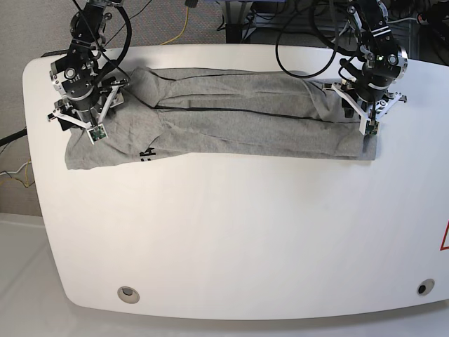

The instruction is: Fold the T-shirt properly

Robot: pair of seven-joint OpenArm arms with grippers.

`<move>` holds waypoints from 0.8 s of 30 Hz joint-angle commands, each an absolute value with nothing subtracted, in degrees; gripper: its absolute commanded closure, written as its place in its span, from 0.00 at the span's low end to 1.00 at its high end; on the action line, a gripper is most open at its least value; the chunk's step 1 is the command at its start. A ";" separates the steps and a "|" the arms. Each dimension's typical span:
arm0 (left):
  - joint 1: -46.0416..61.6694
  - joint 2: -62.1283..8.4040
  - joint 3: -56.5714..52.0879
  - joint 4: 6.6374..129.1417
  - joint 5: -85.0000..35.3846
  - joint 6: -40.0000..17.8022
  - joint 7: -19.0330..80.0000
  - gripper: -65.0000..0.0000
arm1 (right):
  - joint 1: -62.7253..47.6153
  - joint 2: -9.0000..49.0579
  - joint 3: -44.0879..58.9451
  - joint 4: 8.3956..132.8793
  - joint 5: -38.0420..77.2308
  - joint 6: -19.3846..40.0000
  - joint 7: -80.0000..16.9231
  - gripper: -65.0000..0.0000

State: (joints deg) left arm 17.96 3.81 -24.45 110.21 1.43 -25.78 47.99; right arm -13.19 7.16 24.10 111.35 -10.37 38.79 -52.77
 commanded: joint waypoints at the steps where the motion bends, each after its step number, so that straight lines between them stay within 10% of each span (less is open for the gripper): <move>1: 17.71 3.65 -24.57 111.43 1.01 -25.71 47.08 0.76 | -12.09 7.43 24.84 113.27 -10.24 38.64 -51.91 0.33; 24: 18.59 1.89 -25.80 112.48 1.01 -25.71 46.90 0.76 | -13.23 10.68 35.12 113.27 -10.24 40.00 -52.00 0.34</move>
